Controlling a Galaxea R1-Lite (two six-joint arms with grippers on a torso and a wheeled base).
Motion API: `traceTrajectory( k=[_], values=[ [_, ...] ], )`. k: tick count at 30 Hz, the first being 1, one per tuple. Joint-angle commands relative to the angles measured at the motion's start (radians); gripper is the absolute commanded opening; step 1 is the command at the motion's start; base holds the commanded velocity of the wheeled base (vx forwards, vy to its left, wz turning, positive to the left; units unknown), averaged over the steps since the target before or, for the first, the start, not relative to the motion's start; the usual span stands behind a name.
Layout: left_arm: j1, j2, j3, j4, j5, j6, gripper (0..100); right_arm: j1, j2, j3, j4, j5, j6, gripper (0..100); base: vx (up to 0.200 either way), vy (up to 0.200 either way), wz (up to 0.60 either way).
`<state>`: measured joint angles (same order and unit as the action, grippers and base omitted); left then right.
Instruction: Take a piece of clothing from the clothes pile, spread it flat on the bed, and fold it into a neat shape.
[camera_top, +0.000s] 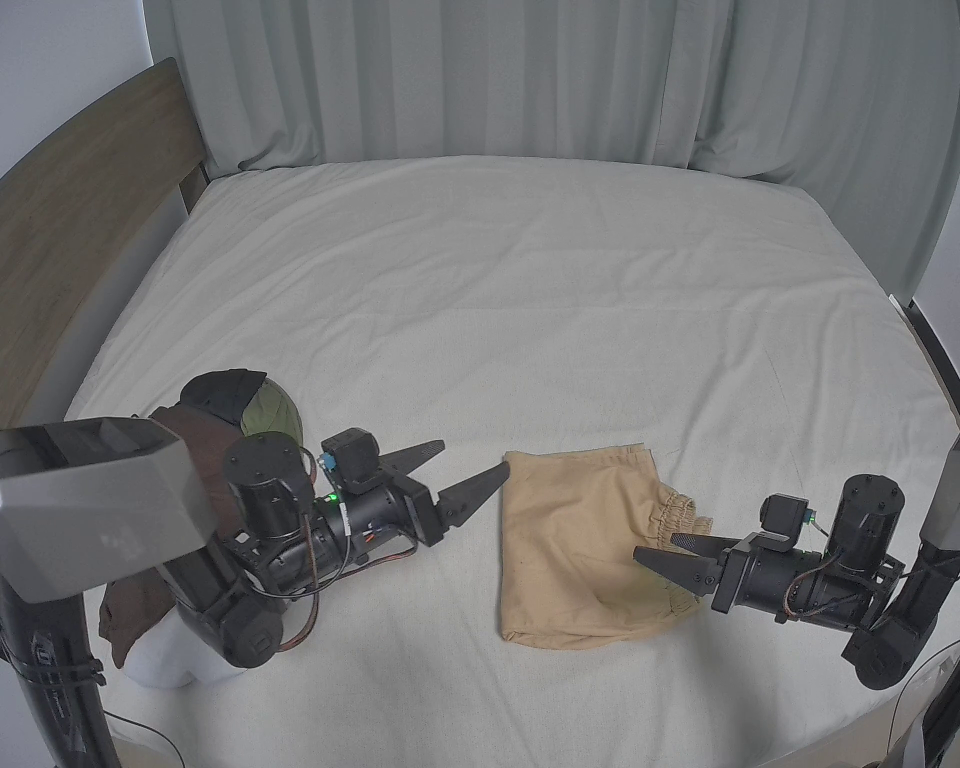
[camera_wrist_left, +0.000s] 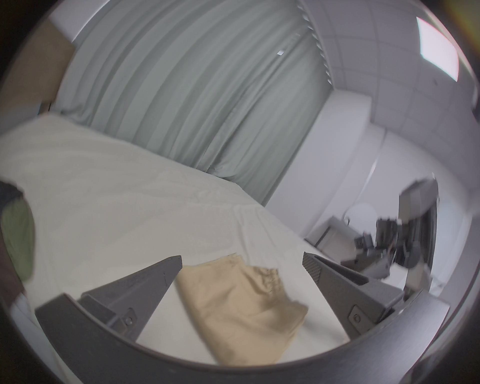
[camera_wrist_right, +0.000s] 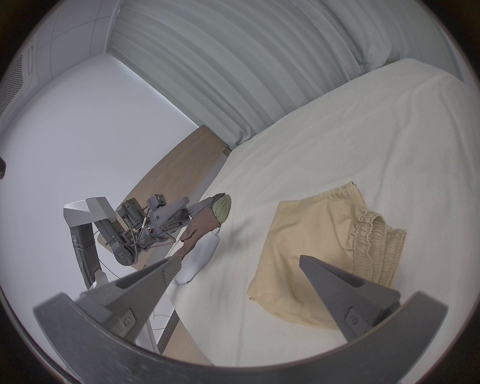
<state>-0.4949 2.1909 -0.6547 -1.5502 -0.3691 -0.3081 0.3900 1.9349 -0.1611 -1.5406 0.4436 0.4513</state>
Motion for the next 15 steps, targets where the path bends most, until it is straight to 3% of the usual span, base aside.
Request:
traceTrajectory(
  k=[1, 4, 10, 15],
  values=[
    [0.098, -0.118, 0.182, -0.002, -0.1, 0.204, 100, 0.004, 0.021, 0.011, -0.001, 0.0, -0.002, 100, 0.0, 0.0, 0.0],
    [0.148, -0.166, 0.245, -0.001, -0.185, 0.265, 100, 0.003, 0.03, 0.011, -0.001, 0.0, -0.002, 100, 0.0, 0.0, 0.0],
    [0.266, -0.169, 0.293, 0.002, -0.283, 0.422, 100, -0.013, 0.038, 0.012, -0.001, 0.0, -0.003, 100, 0.0, 0.0, 0.0],
    [0.282, -0.18, 0.326, 0.001, -0.352, 0.472, 100, -0.011, 0.076, 0.017, -0.001, -0.002, -0.005, 100, 0.0, 0.0, 0.0]
  ],
)
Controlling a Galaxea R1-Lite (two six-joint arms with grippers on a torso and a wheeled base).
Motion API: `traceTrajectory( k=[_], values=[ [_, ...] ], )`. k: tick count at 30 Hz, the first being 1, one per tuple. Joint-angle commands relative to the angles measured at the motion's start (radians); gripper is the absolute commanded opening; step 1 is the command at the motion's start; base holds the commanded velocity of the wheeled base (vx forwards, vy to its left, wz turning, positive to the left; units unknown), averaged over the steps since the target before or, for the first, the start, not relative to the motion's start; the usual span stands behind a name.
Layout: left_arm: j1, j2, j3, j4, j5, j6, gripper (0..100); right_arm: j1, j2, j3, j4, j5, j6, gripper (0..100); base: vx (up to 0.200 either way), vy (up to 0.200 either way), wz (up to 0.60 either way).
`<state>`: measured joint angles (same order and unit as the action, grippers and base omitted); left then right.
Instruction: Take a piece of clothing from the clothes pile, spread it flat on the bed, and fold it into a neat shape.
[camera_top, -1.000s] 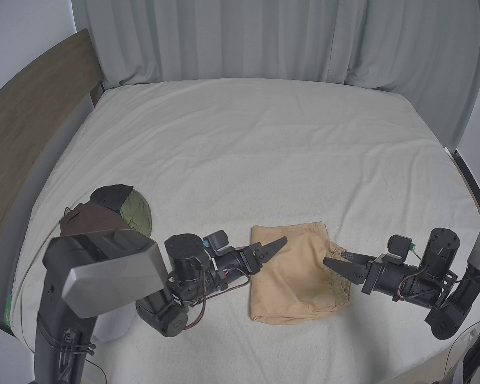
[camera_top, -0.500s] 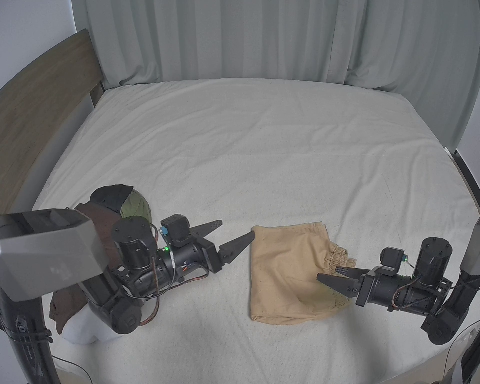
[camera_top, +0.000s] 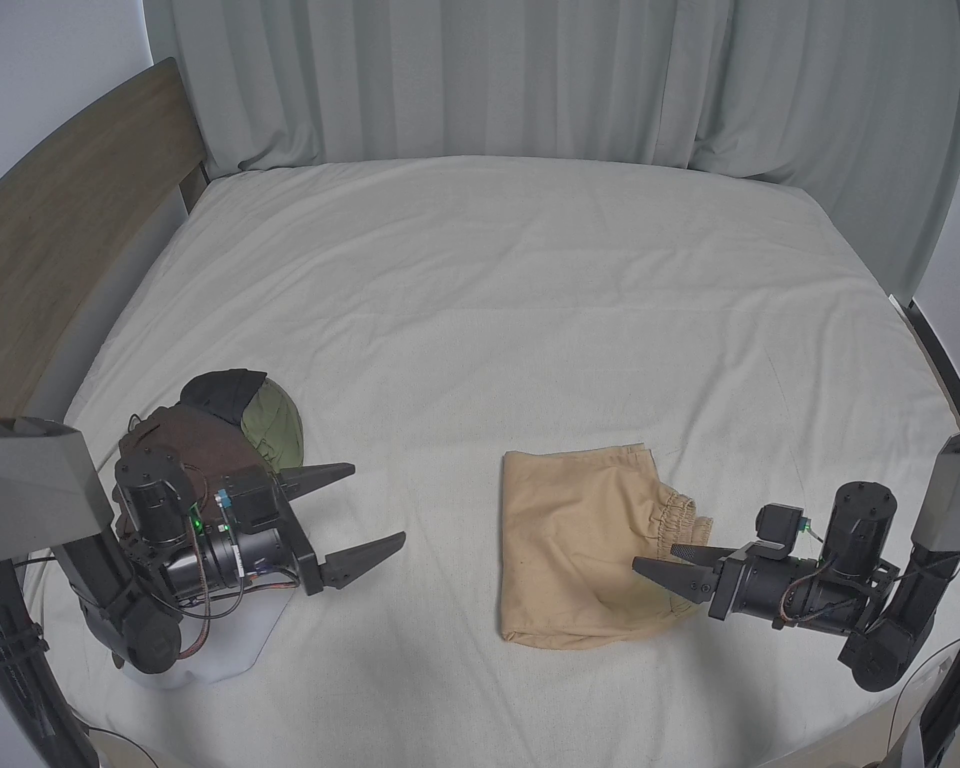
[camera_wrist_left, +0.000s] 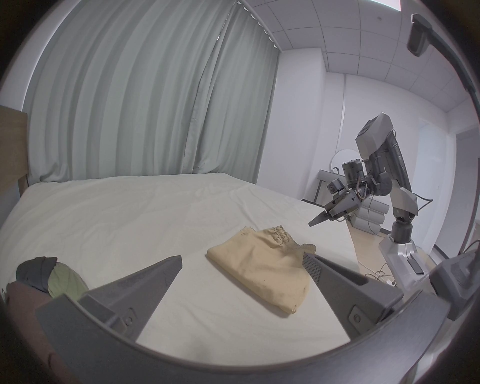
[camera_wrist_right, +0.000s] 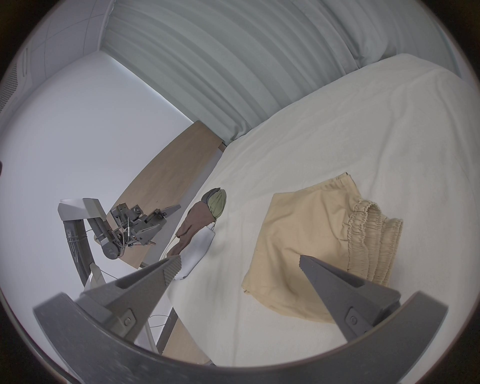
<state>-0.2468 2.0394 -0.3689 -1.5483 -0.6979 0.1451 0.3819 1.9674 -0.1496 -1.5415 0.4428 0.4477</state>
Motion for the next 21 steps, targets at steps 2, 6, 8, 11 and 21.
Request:
traceTrajectory(
  k=[2, 6, 8, 11, 21],
  values=[
    [0.034, -0.036, 0.042, 0.001, -0.026, 0.031, 100, -0.006, 0.09, 0.001, 0.0, -0.003, -0.014, 100, 0.0, 0.0, 0.0],
    [0.035, -0.051, 0.05, 0.001, -0.029, 0.036, 100, -0.003, 0.149, -0.019, 0.0, -0.052, -0.029, 100, 0.0, 0.0, 0.0],
    [0.034, -0.051, 0.05, 0.001, -0.029, 0.034, 100, 0.0, 0.182, -0.028, 0.0, -0.088, -0.029, 100, 0.0, 0.0, 0.0],
    [0.032, -0.048, 0.053, 0.001, -0.029, 0.034, 100, 0.003, 0.214, -0.033, 0.0, -0.098, -0.029, 100, 0.0, 0.0, 0.0],
    [0.029, -0.044, 0.065, 0.002, -0.029, 0.033, 100, -0.008, 0.264, -0.048, -0.002, -0.104, -0.029, 100, 0.0, 0.0, 0.0]
  ],
)
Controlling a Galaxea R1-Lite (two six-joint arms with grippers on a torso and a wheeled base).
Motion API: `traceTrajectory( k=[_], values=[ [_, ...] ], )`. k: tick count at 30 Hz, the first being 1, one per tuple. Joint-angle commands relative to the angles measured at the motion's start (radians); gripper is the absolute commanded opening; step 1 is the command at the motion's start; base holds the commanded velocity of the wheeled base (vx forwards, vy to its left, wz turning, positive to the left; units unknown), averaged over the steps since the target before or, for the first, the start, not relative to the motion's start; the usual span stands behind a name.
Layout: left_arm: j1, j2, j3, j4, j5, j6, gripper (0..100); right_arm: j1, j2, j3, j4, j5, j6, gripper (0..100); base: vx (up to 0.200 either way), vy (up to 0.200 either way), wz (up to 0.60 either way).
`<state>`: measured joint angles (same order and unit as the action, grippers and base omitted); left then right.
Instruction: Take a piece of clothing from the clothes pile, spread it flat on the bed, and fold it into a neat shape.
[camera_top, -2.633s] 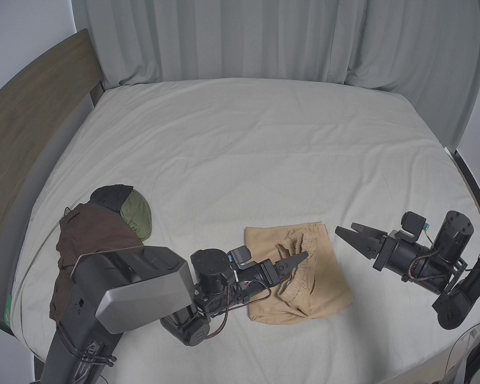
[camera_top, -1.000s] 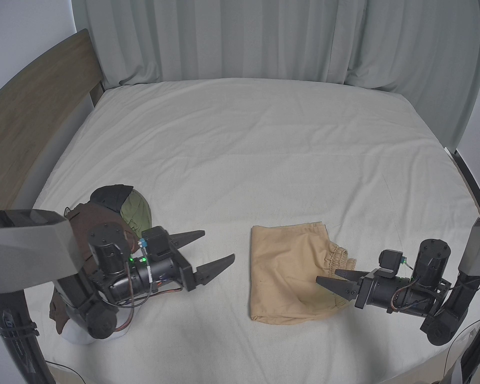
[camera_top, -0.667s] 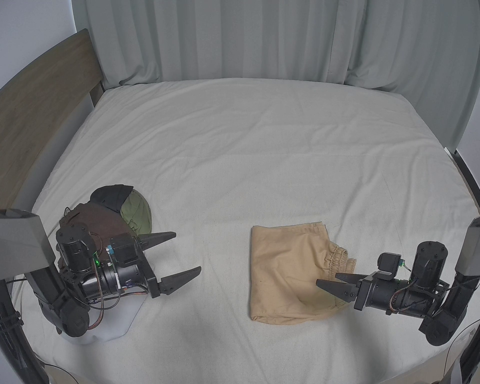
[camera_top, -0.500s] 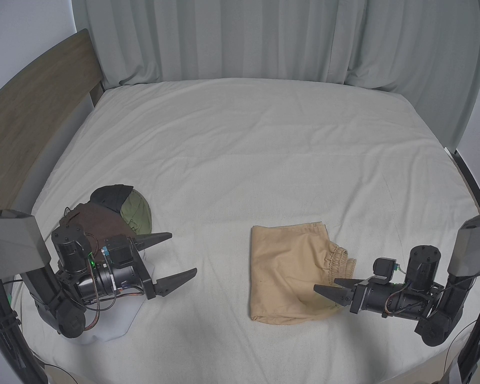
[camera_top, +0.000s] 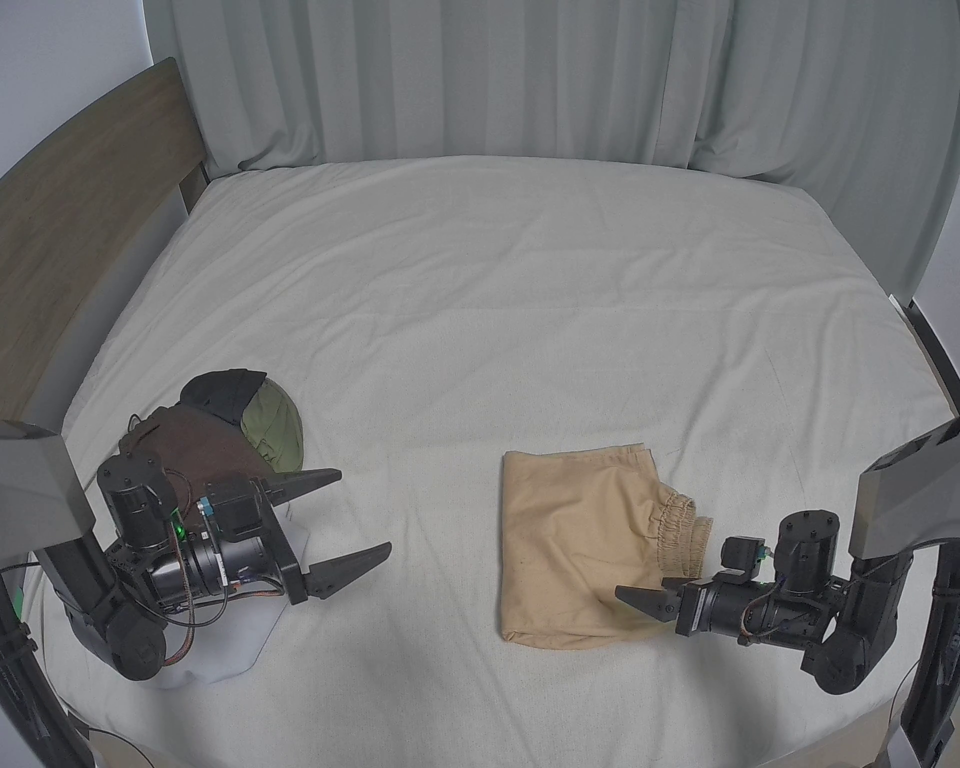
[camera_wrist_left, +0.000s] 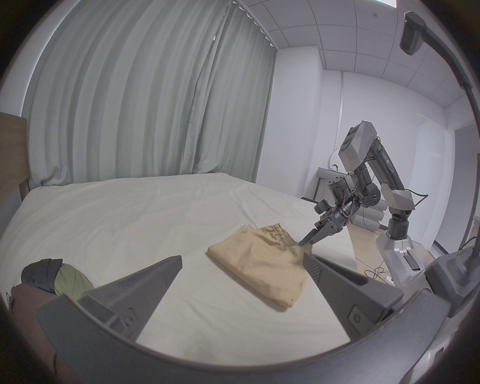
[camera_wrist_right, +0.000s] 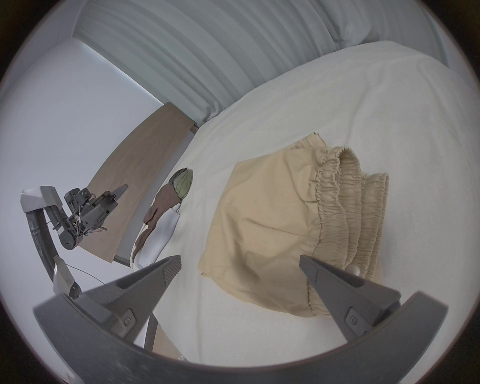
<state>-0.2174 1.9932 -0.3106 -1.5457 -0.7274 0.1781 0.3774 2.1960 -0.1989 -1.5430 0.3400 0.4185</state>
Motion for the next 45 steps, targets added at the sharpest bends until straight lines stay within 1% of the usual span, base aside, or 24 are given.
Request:
traceTrajectory(
  k=[1, 6, 8, 10, 13, 24, 29, 30, 31, 36, 37, 40, 45],
  values=[
    [-0.002, 0.003, 0.013, -0.001, 0.0, 0.001, 100, -0.006, 0.044, 0.004, 0.0, -0.001, -0.001, 100, 0.0, 0.0, 0.0],
    [-0.003, 0.001, 0.021, -0.001, 0.0, 0.001, 100, -0.018, 0.064, 0.016, 0.001, -0.004, -0.006, 100, 0.0, 0.0, 0.0],
    [-0.003, 0.003, 0.021, -0.001, -0.001, 0.001, 100, -0.028, 0.09, 0.019, 0.001, -0.042, -0.024, 100, 0.0, 0.0, 0.0],
    [-0.007, 0.004, 0.028, -0.001, -0.001, 0.003, 100, -0.031, 0.113, 0.019, 0.001, -0.061, -0.046, 100, 0.0, 0.0, 0.0],
    [-0.007, 0.004, 0.031, -0.001, -0.001, 0.003, 100, -0.037, 0.13, 0.021, 0.001, -0.062, -0.064, 100, 0.0, 0.0, 0.0],
    [-0.008, 0.007, 0.035, -0.001, -0.001, 0.003, 100, -0.037, 0.117, 0.01, 0.0, -0.062, -0.064, 100, 0.0, 0.0, 0.0],
    [-0.017, 0.007, 0.039, -0.001, 0.0, 0.003, 100, -0.038, 0.07, -0.033, 0.0, -0.062, -0.058, 100, 0.0, 0.0, 0.0],
    [-0.043, 0.006, 0.051, -0.001, 0.003, 0.001, 100, -0.048, 0.047, -0.065, 0.0, -0.062, -0.044, 100, 0.0, 0.0, 0.0],
    [-0.046, 0.004, 0.051, -0.001, 0.005, 0.0, 100, -0.049, 0.041, -0.074, 0.0, -0.062, -0.038, 100, 0.0, 0.0, 0.0],
    [-0.048, 0.004, 0.05, -0.001, 0.006, 0.003, 100, -0.063, 0.048, -0.108, 0.0, -0.065, -0.007, 100, 0.0, 0.0, 0.0],
    [-0.046, 0.003, 0.048, -0.001, 0.006, 0.003, 100, -0.072, 0.054, -0.126, 0.0, -0.065, 0.013, 100, 0.0, 0.0, 0.0],
    [-0.045, 0.001, 0.045, -0.001, 0.006, 0.003, 100, -0.086, 0.077, -0.152, 0.0, -0.068, 0.023, 100, 0.0, 0.0, 0.0],
    [-0.046, 0.004, 0.045, -0.001, 0.008, 0.003, 100, -0.106, 0.13, -0.2, 0.0, -0.127, 0.032, 100, 0.0, 0.0, 0.0]
  ],
)
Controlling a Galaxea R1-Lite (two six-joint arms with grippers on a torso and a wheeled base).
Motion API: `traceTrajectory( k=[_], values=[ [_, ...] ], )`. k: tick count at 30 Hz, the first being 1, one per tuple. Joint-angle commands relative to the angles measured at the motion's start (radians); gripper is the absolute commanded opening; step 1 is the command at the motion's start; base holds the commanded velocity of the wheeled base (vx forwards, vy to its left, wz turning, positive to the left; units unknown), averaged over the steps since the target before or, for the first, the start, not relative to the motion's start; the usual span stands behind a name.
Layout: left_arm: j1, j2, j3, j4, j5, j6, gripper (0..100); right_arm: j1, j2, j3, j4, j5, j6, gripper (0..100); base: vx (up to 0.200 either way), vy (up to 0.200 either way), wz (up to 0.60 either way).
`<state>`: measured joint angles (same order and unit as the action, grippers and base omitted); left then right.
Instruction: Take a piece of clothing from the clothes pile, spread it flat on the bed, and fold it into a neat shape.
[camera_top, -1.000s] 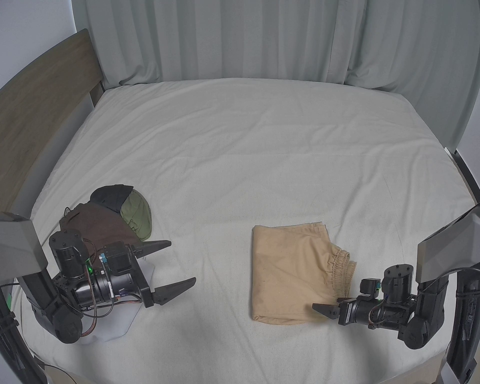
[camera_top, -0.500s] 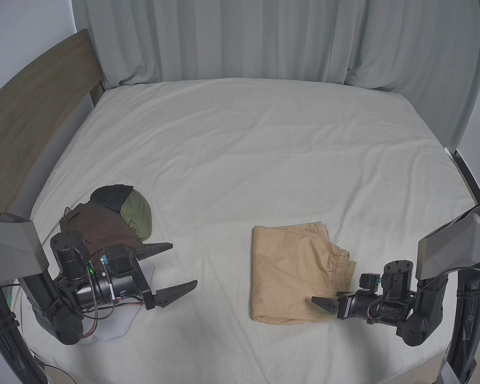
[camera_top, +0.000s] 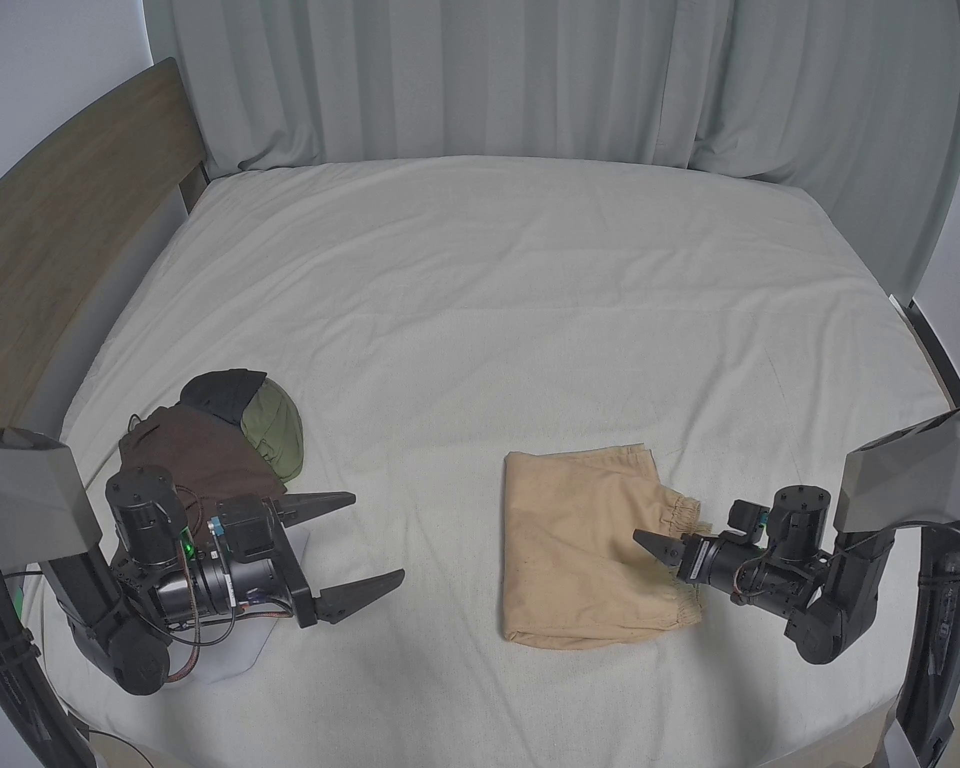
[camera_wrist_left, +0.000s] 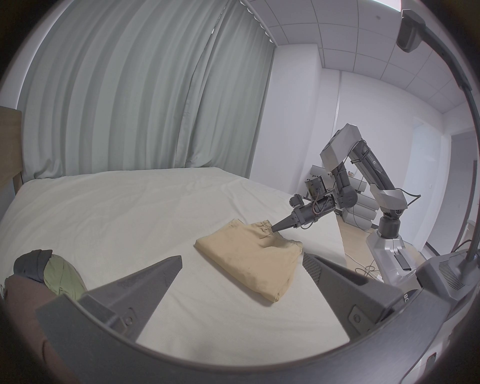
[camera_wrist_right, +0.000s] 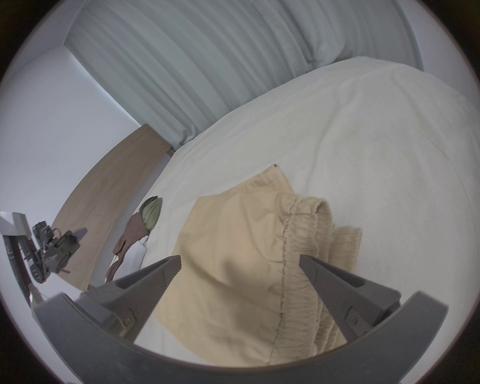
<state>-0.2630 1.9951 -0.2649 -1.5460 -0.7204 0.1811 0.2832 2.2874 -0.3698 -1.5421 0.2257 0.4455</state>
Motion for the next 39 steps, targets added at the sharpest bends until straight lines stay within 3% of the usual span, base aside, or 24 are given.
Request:
traceTrajectory(
  k=[1, 20, 24, 28, 32, 39],
  values=[
    [-0.001, 0.002, 0.0, 0.0, 0.001, 0.0, 100, -0.013, 0.049, -0.034, -0.001, -0.019, 0.01, 100, 0.0, 0.0, 0.0],
    [-0.002, 0.007, 0.003, 0.0, 0.001, 0.0, 100, -0.016, 0.0, -0.014, -0.003, -0.014, 0.012, 100, 0.0, 0.0, 0.0],
    [-0.002, 0.007, 0.003, 0.0, 0.001, 0.0, 100, -0.019, -0.082, 0.069, -0.001, 0.053, 0.002, 100, 0.0, 0.0, 0.0],
    [-0.002, 0.008, 0.004, 0.0, 0.001, 0.0, 100, -0.042, -0.111, 0.143, 0.0, 0.115, -0.039, 100, 0.0, 0.0, 0.0],
    [-0.002, 0.008, 0.004, 0.0, 0.001, 0.0, 100, -0.087, -0.088, 0.219, 0.0, 0.159, -0.169, 100, 0.0, 0.0, 0.0],
    [-0.002, 0.008, 0.007, 0.0, 0.001, 0.0, 100, -0.113, -0.003, 0.239, 0.0, 0.159, -0.229, 100, 0.0, 0.0, 0.0]
  ],
)
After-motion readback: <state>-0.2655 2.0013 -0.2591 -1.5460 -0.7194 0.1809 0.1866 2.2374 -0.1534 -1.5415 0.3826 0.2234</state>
